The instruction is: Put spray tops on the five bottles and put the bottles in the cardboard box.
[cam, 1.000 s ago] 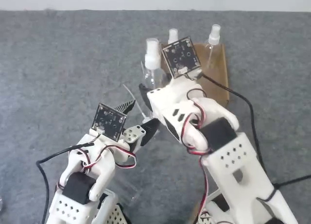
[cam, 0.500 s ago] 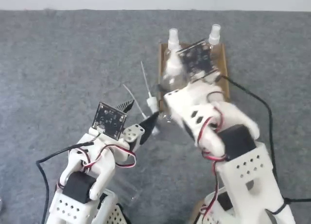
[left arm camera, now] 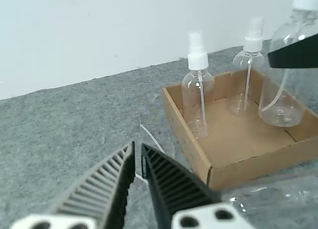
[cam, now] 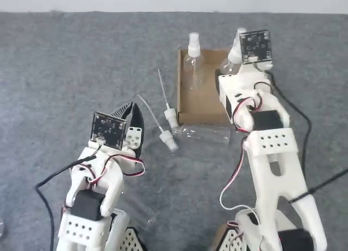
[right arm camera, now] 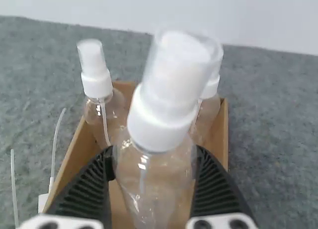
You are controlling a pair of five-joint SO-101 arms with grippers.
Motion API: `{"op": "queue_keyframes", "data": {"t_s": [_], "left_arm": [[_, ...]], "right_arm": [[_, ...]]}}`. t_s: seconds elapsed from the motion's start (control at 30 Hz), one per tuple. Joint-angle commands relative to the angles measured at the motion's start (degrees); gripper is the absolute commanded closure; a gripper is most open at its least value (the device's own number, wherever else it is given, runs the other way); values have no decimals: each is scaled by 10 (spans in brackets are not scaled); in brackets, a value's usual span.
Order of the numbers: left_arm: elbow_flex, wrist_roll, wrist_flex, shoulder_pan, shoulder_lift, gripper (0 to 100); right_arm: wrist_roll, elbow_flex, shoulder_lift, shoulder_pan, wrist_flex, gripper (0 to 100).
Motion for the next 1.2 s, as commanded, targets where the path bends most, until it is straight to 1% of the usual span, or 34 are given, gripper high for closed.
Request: {"op": "queue_keyframes", "data": {"t_s": [0.0,0.23,0.4,1.03,1.17], "left_arm": [[-1,3,-15,-4,-5,989],[-1,3,-17,-5,-5,989],[-1,3,-17,-5,-5,989],[-1,3,-15,-5,-5,989],[-1,3,-15,-5,-5,989]], "right_arm": [[-7,16,20,-15,-108,992],[-4,22,103,-68,-229,992],[-5,22,160,-73,-294,992],[-8,26,265,-73,-305,992],[-34,26,273,-73,-305,992]]}}
